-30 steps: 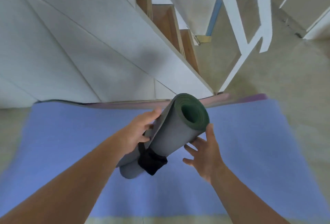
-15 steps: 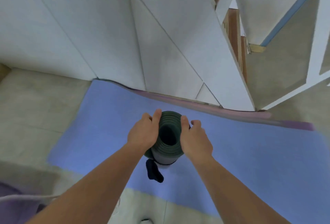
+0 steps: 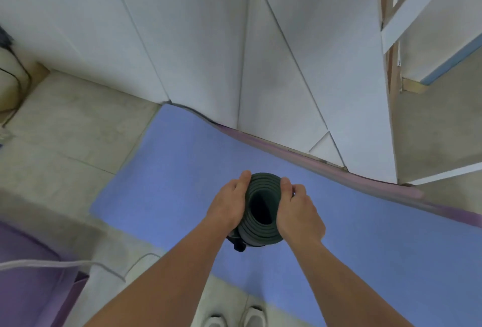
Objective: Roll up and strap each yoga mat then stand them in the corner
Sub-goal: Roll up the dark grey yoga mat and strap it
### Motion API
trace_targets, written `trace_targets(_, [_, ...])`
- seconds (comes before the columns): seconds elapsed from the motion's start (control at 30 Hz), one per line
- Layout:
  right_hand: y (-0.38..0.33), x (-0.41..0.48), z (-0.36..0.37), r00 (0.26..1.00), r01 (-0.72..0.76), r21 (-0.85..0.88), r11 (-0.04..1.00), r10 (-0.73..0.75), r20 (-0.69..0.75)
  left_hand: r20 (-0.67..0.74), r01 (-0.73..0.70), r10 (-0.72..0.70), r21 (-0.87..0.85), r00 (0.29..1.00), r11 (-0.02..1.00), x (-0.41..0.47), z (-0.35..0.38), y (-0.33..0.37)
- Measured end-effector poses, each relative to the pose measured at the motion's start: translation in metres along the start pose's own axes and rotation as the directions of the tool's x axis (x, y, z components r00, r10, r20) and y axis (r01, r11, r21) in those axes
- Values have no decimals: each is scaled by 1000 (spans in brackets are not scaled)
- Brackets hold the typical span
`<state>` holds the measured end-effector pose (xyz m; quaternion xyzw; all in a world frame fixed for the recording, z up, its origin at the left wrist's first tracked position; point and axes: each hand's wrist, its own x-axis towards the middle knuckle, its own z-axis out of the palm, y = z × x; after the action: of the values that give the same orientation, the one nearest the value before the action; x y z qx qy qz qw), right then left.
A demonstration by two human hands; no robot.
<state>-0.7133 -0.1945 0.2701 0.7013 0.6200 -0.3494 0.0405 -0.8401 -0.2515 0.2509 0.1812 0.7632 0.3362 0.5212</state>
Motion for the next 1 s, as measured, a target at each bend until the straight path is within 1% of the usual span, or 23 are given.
trace_targets(0.07, [1, 1, -6, 1000, 21, -42, 999, -21, 6, 54, 23, -20, -55, 998, 998, -8, -3, 2])
trace_targets(0.13, [5, 1, -14, 999, 39, -61, 997, -37, 40, 171, 61, -44, -97, 984, 993, -14, -3, -1])
trace_targets(0.2, [7, -1, -19, 992, 56, -24, 998, -53, 111, 226, 54, -39, -58, 973, 997, -22, -3, -4])
trace_targets(0.27, [4, -8, -25, 977, 63, 38, 997, -69, 200, 197, 46, -37, -46, 980, 998, -32, -4, -5])
trace_targets(0.33, [-2, -17, -33, 959, 81, 123, 989, -111, 260, 169, 59, -37, -122, 985, 991, -44, -9, -3])
trace_targets(0.43, [-21, -37, -54, 917, 152, 269, 951, -238, 321, 105, 62, -37, -248, 994, 967, -73, -36, 18])
trace_targets(0.53, [-54, -64, -78, 862, 273, 260, 926, -355, 361, 41, 43, -31, -327, 999, 944, -108, -71, 50])
trace_targets(0.63, [-104, -98, -101, 811, 366, 287, 885, -454, 368, -22, 6, -16, -388, 1000, 922, -143, -116, 81])
trace_targets(0.77, [-188, -146, -128, 752, 416, 351, 839, -534, 387, -89, -61, 25, -425, 996, 903, -182, -191, 117])
trace_targets(0.87, [-253, -181, -133, 705, 465, 373, 803, -591, 392, -157, -133, 68, -454, 985, 881, -213, -254, 137])
trace_targets(1.0, [-350, -231, -119, 635, 519, 422, 743, -666, 392, -269, -242, 117, -497, 956, 833, -243, -351, 154])
